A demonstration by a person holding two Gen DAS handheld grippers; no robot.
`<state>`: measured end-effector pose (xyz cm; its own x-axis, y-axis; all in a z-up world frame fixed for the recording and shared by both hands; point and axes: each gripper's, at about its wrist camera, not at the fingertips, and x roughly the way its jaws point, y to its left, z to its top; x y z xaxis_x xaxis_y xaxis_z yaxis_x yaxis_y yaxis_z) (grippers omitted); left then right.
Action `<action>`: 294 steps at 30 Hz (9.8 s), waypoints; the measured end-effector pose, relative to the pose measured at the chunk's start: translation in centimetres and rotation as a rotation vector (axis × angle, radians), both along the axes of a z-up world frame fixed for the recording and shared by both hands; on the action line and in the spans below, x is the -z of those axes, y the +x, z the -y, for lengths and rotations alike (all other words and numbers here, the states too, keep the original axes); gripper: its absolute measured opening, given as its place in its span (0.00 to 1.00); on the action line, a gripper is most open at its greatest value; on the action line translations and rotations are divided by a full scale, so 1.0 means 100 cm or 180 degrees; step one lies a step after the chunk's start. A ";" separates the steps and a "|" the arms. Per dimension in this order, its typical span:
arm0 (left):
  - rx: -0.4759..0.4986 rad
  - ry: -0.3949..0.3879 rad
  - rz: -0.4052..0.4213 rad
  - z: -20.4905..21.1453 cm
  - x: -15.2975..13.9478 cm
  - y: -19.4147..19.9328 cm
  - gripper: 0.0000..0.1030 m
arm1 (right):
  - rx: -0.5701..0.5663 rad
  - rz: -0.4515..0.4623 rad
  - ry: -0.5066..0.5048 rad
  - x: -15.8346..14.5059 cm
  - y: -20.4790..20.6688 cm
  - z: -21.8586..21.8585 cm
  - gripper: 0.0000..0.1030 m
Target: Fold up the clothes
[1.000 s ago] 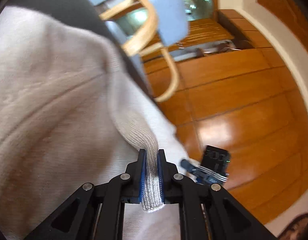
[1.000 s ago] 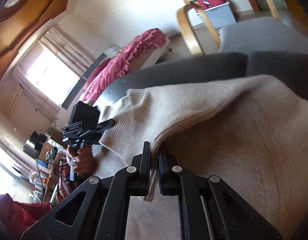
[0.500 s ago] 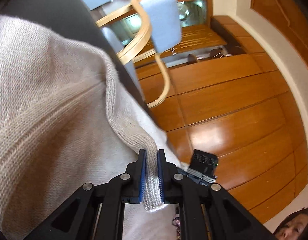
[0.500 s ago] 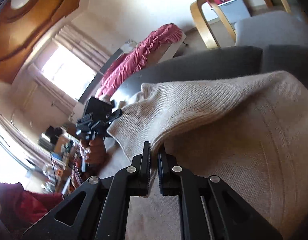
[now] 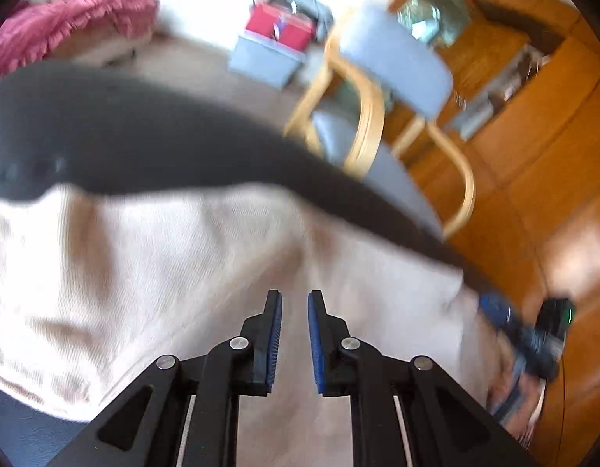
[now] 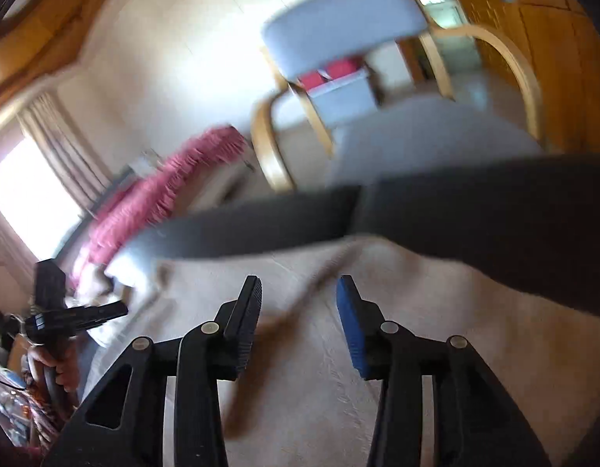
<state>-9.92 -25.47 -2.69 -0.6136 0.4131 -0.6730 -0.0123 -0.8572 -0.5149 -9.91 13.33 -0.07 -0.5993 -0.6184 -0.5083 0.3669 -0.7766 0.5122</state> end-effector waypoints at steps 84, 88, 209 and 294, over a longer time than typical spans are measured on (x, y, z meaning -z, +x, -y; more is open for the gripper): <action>-0.0020 -0.0249 -0.0271 -0.039 0.006 0.013 0.15 | -0.1033 0.0403 0.0398 0.036 -0.031 0.112 0.07; 0.0444 -0.0763 -0.0231 -0.075 0.035 0.033 0.15 | -0.1029 0.0400 0.0396 0.035 -0.030 0.111 0.07; 0.0552 0.0521 -0.0283 -0.033 0.047 0.025 0.18 | 0.0807 0.0233 0.1542 -0.012 0.018 -0.009 0.50; -0.0383 0.0583 -0.0472 0.081 0.011 0.071 0.07 | 0.0286 0.0020 0.0343 0.014 0.043 -0.027 0.31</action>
